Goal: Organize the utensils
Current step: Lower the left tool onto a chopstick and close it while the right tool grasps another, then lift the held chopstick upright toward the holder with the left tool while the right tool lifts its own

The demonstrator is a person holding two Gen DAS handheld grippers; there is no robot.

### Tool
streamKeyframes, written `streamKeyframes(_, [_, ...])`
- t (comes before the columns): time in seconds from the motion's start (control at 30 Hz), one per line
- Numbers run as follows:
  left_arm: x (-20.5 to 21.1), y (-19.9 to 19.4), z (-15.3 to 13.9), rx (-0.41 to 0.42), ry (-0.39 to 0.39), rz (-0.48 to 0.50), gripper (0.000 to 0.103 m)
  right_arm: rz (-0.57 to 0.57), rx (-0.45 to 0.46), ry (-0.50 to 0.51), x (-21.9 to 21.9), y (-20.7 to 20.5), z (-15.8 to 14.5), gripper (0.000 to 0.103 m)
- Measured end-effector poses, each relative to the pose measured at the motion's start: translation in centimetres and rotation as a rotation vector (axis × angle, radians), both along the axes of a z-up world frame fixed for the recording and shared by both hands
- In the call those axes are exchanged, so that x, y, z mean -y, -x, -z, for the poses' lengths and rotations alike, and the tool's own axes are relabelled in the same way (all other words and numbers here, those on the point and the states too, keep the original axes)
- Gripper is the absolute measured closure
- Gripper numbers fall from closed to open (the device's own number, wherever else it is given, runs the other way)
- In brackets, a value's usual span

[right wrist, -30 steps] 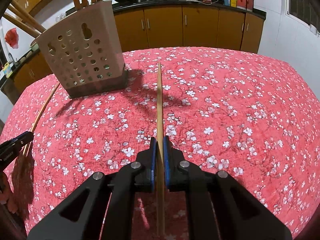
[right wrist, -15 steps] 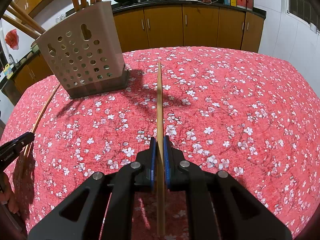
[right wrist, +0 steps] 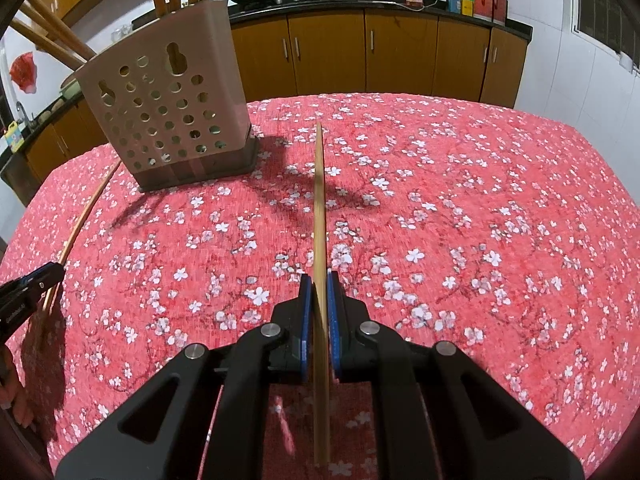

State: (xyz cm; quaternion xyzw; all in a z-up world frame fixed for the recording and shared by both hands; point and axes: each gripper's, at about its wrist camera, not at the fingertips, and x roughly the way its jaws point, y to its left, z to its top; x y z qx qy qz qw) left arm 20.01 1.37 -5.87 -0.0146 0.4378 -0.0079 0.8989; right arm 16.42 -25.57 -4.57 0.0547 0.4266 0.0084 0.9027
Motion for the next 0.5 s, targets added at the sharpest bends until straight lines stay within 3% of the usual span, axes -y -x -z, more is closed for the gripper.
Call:
streamKeyframes(0.37, [0.2,0.5,-0.1,-0.005,-0.024,0.003,0.095,-0.006,0.003,-0.005,0.3,0.5,-0.3,0.095])
streamKeyframes(0.5, [-0.2,0.7,-0.7,-0.024,0.006,0.010,0.095,-0.006,0.046,-0.017,0.7,1.6,-1.6,0.095])
